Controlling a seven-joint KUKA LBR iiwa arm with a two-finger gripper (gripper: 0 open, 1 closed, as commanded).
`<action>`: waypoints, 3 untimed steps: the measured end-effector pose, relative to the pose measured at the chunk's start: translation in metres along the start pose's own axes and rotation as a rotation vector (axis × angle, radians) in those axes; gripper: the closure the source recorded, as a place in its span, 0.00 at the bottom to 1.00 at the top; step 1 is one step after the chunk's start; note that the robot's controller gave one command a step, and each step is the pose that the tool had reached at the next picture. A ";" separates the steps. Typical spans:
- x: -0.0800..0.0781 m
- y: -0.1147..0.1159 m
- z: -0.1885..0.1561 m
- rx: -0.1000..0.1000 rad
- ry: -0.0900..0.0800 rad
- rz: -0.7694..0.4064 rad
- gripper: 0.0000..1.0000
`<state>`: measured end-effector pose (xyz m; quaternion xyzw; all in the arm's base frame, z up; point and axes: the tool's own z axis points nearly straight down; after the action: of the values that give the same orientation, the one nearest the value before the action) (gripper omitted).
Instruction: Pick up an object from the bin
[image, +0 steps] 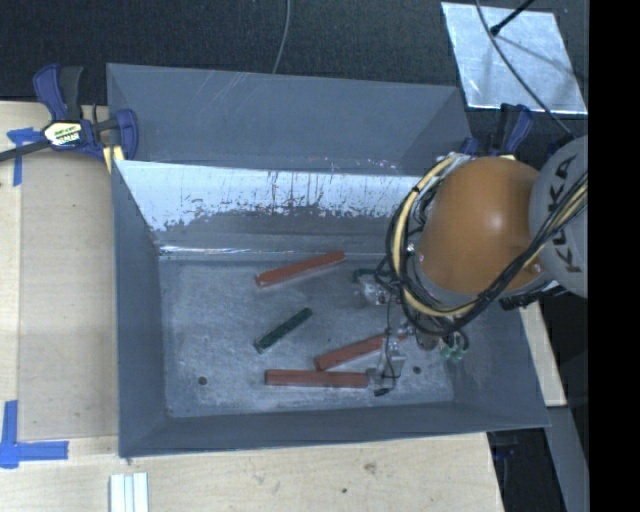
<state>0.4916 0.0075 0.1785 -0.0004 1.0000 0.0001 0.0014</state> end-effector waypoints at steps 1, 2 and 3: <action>-0.005 -0.029 0.032 0.000 -0.004 -0.117 0.00; -0.021 -0.032 0.108 0.000 -0.002 -0.290 1.00; -0.021 -0.032 0.108 0.000 -0.002 -0.290 1.00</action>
Offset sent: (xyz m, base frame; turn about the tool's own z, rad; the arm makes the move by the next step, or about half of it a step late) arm 0.0205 -0.0316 -0.1085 -0.2922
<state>0.5134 -0.0243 0.0709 -0.1449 0.9894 0.0000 0.0025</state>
